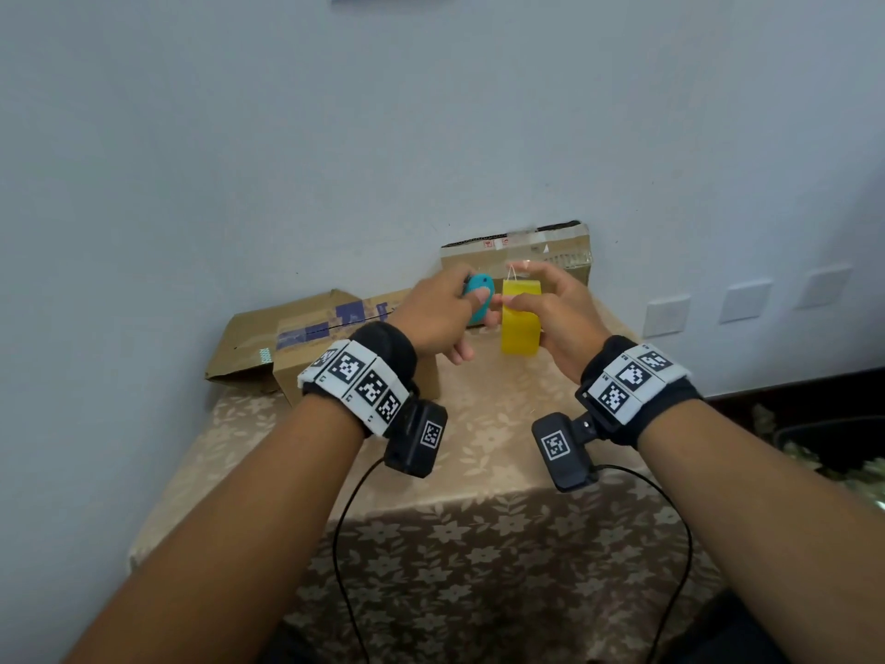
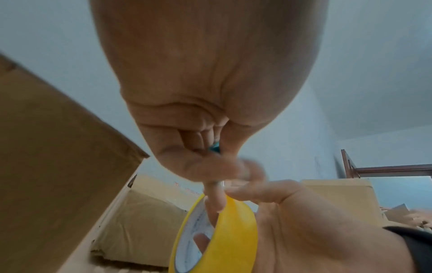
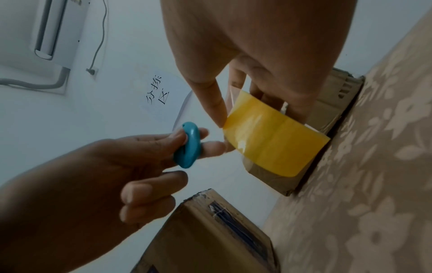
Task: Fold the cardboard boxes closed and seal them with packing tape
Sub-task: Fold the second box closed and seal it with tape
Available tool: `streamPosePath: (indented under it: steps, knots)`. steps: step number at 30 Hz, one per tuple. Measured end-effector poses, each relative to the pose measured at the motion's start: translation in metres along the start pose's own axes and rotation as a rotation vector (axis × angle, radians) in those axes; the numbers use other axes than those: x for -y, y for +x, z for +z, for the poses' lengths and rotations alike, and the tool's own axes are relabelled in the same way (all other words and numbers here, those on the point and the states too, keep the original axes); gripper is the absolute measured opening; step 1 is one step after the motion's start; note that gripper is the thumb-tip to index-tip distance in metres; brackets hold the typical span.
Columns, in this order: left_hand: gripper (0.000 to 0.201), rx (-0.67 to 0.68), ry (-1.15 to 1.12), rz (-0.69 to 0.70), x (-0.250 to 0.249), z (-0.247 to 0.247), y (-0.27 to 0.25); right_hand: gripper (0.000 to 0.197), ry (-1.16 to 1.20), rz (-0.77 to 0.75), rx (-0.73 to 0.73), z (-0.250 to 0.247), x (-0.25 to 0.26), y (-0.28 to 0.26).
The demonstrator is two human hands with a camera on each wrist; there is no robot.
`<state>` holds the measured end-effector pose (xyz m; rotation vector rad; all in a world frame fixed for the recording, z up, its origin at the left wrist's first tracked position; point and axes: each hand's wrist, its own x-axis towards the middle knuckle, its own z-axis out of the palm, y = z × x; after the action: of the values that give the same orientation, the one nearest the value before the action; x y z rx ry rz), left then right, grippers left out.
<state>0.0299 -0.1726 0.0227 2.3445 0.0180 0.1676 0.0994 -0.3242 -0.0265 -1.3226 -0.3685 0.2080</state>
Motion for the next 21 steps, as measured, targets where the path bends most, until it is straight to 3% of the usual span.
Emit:
streamPosePath:
  steps: [10,15,21]
  knots:
    - [0.027,-0.148,-0.062,0.004,0.0003,-0.0028,0.001,0.047,-0.011,-0.057,0.061,0.0047,-0.0018,-0.0009]
    - [0.027,-0.397,-0.17,0.022,0.0002,-0.0072,0.0034,0.048,-0.011,-0.05,0.063,0.0043,-0.0017,-0.0015]
    - [0.015,-0.256,-0.372,-0.072,-0.0031,-0.0056,0.0004,0.045,-0.087,-0.098,0.022,0.0084,-0.0051,-0.001]
